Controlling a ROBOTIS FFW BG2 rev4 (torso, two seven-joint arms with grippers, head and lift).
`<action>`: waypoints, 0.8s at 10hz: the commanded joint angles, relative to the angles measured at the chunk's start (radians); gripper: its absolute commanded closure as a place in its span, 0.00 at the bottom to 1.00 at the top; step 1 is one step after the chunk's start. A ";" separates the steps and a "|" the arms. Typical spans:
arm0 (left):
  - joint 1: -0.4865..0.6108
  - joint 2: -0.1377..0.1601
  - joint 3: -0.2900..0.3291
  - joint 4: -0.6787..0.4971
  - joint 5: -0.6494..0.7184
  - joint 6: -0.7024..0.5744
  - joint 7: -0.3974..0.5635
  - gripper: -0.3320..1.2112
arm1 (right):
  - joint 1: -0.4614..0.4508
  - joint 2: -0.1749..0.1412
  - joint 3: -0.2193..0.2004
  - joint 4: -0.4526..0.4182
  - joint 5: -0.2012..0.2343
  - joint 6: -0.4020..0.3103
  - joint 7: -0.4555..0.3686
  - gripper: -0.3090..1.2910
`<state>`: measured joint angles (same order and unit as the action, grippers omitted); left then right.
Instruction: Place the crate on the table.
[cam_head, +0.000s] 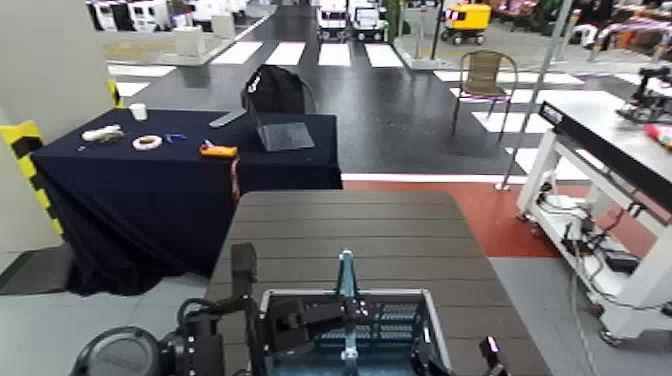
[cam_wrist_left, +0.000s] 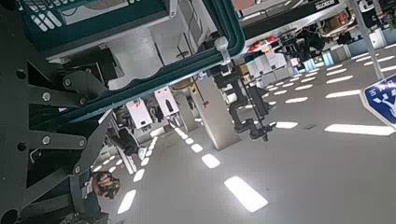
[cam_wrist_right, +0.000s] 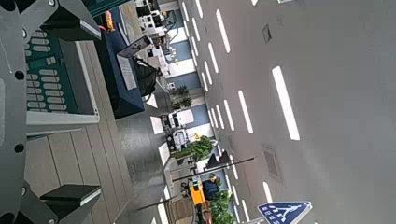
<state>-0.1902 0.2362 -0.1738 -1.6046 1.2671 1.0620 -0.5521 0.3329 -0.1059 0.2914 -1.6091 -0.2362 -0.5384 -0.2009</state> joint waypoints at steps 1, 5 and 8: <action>0.000 -0.002 0.002 0.000 0.000 0.001 0.000 0.99 | 0.002 0.000 0.000 0.000 0.000 0.000 0.000 0.28; -0.006 -0.002 0.000 0.009 0.000 0.001 0.000 0.99 | 0.000 0.000 0.002 0.003 0.000 -0.002 0.000 0.28; -0.074 0.011 -0.050 0.060 0.000 -0.013 0.000 0.99 | -0.002 0.002 0.003 0.006 -0.002 -0.002 0.000 0.28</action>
<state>-0.2486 0.2432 -0.2128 -1.5535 1.2672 1.0518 -0.5522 0.3319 -0.1043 0.2945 -1.6042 -0.2378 -0.5400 -0.2009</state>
